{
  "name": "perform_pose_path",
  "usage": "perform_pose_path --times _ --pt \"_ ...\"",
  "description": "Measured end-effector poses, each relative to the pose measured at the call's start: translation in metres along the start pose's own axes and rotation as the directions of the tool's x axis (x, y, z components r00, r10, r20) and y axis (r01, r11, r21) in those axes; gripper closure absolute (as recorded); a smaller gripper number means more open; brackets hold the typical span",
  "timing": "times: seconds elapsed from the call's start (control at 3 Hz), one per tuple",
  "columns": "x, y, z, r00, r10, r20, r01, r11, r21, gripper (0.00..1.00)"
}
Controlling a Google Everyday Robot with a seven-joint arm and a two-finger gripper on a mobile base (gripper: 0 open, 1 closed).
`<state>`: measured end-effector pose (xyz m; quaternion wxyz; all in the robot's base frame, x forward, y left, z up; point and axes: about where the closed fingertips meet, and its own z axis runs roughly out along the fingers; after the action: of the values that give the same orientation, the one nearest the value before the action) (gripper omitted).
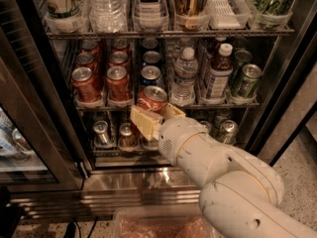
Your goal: Pick pepsi can from top shelf of fridge
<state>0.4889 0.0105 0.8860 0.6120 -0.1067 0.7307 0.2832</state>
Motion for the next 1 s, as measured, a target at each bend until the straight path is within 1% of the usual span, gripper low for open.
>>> perform_pose_path --times 0.33,0.67,1.0 --pt "0.0 0.0 0.0 1.0 0.0 0.0 0.0 1.0 0.0 1.0" --pt "0.001 -0.001 0.013 0.999 0.026 -0.041 -0.027 0.999 -0.037 1.0" --pt "-0.037 0.025 0.044 0.999 0.042 -0.031 -0.046 0.9851 -0.166 1.0"
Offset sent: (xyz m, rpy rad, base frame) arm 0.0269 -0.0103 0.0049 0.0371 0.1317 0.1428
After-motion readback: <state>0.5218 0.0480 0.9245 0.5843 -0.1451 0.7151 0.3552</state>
